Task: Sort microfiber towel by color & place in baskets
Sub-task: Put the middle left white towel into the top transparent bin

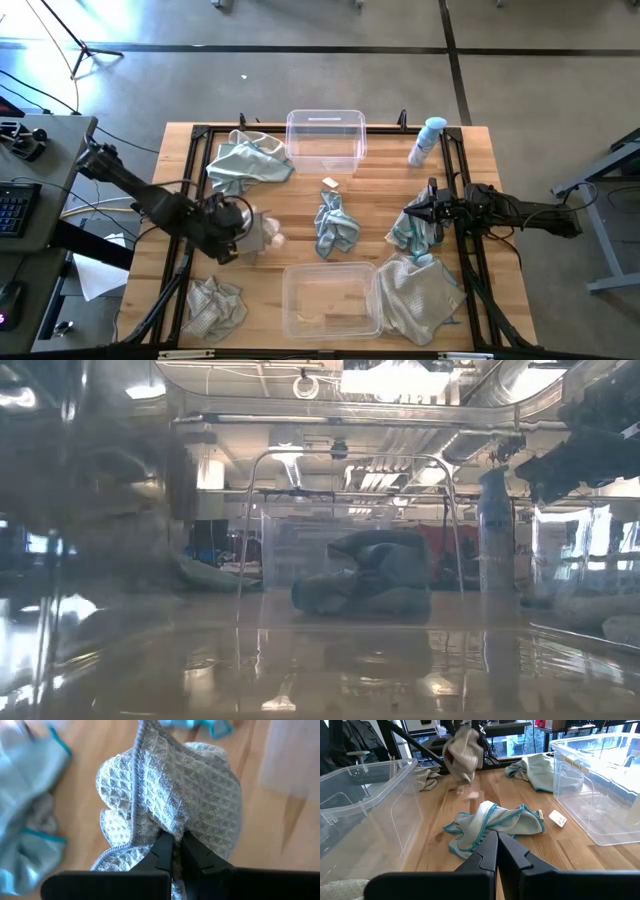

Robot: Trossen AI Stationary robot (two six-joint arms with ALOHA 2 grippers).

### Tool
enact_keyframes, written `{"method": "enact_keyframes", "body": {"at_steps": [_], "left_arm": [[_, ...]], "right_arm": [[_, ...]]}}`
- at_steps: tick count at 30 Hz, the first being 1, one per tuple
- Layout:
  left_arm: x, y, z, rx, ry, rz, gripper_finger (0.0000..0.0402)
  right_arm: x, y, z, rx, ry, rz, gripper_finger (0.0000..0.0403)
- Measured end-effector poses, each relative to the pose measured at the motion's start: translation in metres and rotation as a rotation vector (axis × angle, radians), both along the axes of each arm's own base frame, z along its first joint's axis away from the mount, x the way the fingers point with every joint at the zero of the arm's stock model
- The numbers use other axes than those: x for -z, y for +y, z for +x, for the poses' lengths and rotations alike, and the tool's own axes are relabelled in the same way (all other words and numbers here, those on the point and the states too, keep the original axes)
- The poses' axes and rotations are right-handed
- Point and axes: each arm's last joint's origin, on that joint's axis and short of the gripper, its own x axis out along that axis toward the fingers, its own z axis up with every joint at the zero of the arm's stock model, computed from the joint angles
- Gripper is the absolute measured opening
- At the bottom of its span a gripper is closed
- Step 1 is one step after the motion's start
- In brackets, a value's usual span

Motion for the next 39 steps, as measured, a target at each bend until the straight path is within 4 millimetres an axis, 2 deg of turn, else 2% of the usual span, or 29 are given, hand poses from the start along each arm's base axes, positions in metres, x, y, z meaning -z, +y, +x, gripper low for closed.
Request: {"method": "enact_keyframes", "body": {"at_steps": [8,13,20,28,31,34,39], "left_arm": [[-0.049,0.006,0.0,0.036,-0.15,0.139,0.0],[-0.075,0.017,0.004,0.024,-0.213,0.221,0.0],[-0.104,0.052,0.012,-0.07,-0.244,0.372,0.0],[-0.149,0.098,0.036,-0.118,-0.476,0.529,0.0],[-0.157,0.116,0.049,-0.098,-0.548,0.57,0.0],[-0.157,0.138,0.064,-0.091,-0.58,0.589,0.0],[-0.136,0.179,0.092,-0.085,-0.515,0.573,0.0]], "right_arm": [[0.0,0.0,0.0,0.0,0.0,0.0,0.0],[0.0,0.0,0.0,0.0,0.0,0.0,0.0],[0.0,0.0,0.0,0.0,0.0,0.0,0.0],[0.0,0.0,0.0,0.0,0.0,0.0,0.0],[0.0,0.0,0.0,0.0,-0.001,0.0,0.0],[0.0,0.0,0.0,0.0,0.0,0.0,0.0],[0.0,0.0,0.0,0.0,-0.001,0.0,0.0]]}}
